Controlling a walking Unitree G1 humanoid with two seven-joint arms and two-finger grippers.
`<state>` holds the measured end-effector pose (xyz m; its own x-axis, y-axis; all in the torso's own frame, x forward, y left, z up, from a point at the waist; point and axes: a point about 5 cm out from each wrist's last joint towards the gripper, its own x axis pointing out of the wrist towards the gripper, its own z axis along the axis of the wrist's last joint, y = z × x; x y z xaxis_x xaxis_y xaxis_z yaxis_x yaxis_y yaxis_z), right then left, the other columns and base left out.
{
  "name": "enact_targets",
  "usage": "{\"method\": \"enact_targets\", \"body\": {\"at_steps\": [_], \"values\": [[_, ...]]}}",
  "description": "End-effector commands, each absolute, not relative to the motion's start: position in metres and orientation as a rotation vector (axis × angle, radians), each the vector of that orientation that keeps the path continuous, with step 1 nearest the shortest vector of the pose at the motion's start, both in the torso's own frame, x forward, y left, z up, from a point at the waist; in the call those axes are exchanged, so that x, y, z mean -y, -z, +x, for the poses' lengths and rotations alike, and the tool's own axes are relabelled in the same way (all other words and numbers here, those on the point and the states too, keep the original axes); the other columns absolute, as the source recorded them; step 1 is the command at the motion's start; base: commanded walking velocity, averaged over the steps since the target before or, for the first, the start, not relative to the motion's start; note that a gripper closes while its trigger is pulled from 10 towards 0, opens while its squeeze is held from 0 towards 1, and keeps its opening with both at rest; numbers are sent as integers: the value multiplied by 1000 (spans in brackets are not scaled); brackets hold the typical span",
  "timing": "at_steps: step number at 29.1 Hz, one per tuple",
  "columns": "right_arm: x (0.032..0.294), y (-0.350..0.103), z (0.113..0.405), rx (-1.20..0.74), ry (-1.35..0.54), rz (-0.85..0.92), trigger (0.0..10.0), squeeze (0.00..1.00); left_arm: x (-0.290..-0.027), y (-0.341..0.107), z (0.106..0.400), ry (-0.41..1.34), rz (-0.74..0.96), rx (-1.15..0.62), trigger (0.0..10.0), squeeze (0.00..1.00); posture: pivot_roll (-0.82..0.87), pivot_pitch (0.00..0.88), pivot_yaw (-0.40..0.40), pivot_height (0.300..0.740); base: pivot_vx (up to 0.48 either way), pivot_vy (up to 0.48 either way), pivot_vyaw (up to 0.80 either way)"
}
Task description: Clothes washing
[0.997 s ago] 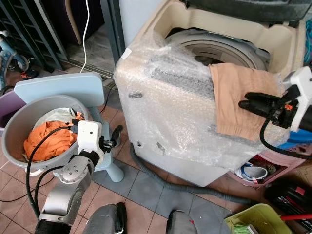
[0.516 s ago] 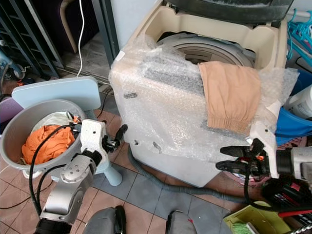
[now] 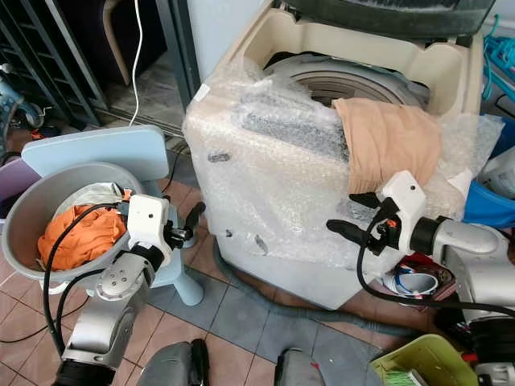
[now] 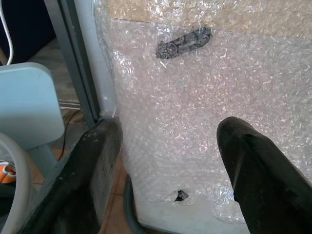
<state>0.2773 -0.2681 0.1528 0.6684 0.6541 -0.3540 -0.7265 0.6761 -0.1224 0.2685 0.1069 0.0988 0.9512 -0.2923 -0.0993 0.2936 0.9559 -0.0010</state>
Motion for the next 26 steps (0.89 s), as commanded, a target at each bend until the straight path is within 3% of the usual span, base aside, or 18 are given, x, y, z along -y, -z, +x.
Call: {"method": "enact_targets", "body": {"at_steps": [1,6,10,14,17,18,20,26], "values": [[287,-204,288,-83,-660,-305,10000,1000,-107,-97,269,292,20,-104,10000,0,-53,94,38,740,0,0,0],[295,-251,295,47,-640,-340,10000,1000,-105,-96,270,297,20,-101,10000,0,-58,89,39,740,0,0,0],[296,-263,297,78,-643,-362,10000,1000,-105,-97,271,297,20,-100,10000,0,-56,89,39,740,0,0,0],[292,-289,294,105,-744,-343,10000,1000,-105,-96,270,292,18,-102,10000,0,-51,93,35,740,0,0,0],[288,-283,287,-11,-867,-294,10000,1000,-104,-94,268,294,18,-110,10000,0,-52,94,28,740,0,0,0],[285,-262,280,-136,-929,-328,10000,1000,-104,-93,266,294,18,-113,10000,0,-53,97,26,740,0,0,0],[284,-244,274,-211,-958,-383,10000,1000,-104,-93,266,293,17,-114,10000,0,-53,98,24,740,0,0,0],[284,-239,298,-75,-732,-452,10000,1000,-102,-94,267,291,15,-113,10000,0,-53,104,28,740,0,0,0]]}}
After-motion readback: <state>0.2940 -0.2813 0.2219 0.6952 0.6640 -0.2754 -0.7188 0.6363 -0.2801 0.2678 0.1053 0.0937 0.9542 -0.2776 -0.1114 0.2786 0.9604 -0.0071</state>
